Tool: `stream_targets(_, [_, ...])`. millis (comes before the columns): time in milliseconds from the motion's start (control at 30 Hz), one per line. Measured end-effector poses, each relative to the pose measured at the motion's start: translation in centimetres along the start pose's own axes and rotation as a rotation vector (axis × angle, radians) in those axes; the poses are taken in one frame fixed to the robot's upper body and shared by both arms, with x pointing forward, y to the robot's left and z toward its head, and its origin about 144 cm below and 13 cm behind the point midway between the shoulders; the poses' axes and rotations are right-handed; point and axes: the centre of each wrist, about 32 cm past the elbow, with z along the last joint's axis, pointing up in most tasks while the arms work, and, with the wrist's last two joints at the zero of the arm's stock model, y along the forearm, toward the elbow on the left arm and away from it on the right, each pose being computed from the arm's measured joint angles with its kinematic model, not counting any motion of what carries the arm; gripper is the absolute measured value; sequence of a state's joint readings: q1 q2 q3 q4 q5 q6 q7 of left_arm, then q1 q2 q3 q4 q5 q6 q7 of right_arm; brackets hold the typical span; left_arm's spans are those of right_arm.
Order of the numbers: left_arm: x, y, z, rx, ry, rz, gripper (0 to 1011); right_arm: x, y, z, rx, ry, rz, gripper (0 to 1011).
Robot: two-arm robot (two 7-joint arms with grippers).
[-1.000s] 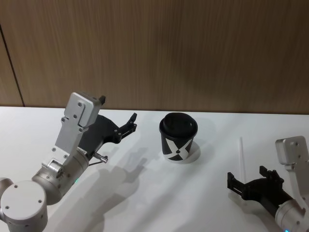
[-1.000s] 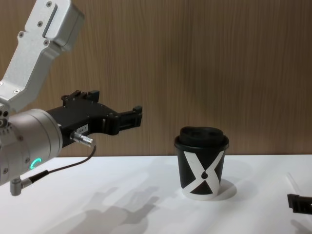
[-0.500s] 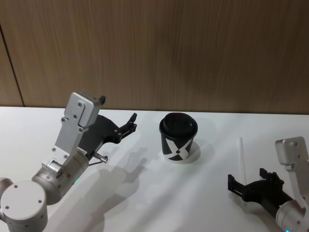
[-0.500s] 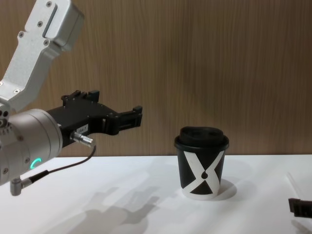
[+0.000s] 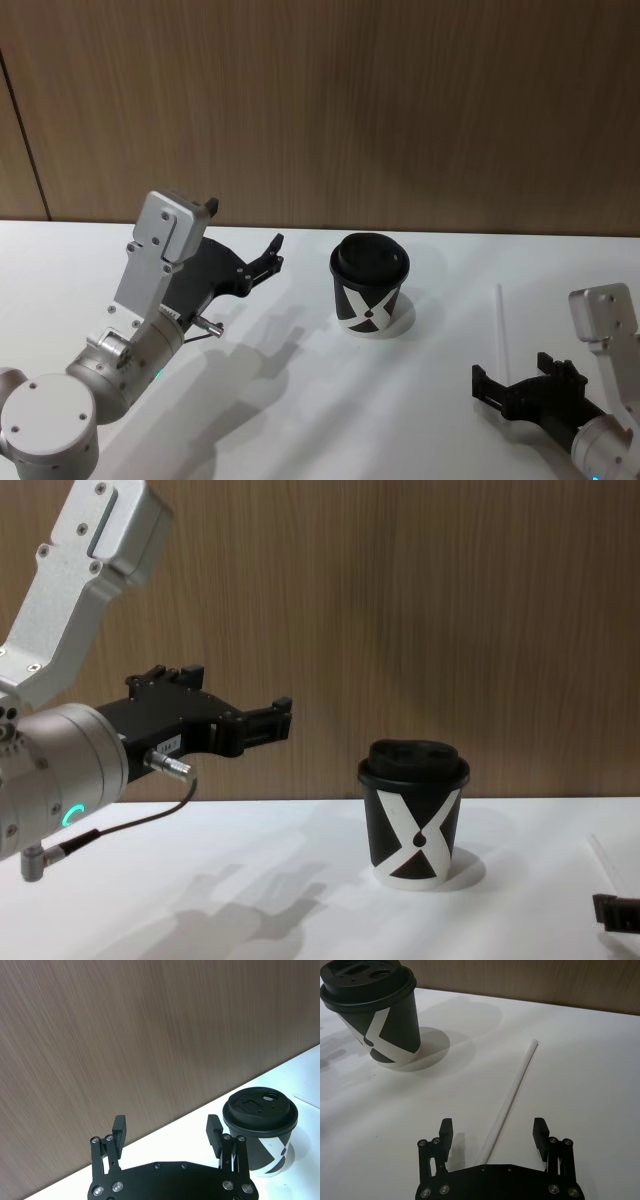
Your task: Pick up the straw with one hand, pass it to the other hand, and insert it into the cup.
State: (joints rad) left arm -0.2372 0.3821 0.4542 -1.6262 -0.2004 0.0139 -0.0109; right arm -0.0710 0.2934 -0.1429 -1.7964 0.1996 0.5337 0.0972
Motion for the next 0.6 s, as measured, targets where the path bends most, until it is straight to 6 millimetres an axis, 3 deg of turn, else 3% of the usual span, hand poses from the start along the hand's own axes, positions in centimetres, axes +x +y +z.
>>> stream_targets(600, [0.00,0.00,0.00,0.000,0.000,0.000,1003,-0.15,0.13,-0.05,-0.026,0.017,0.011,1001])
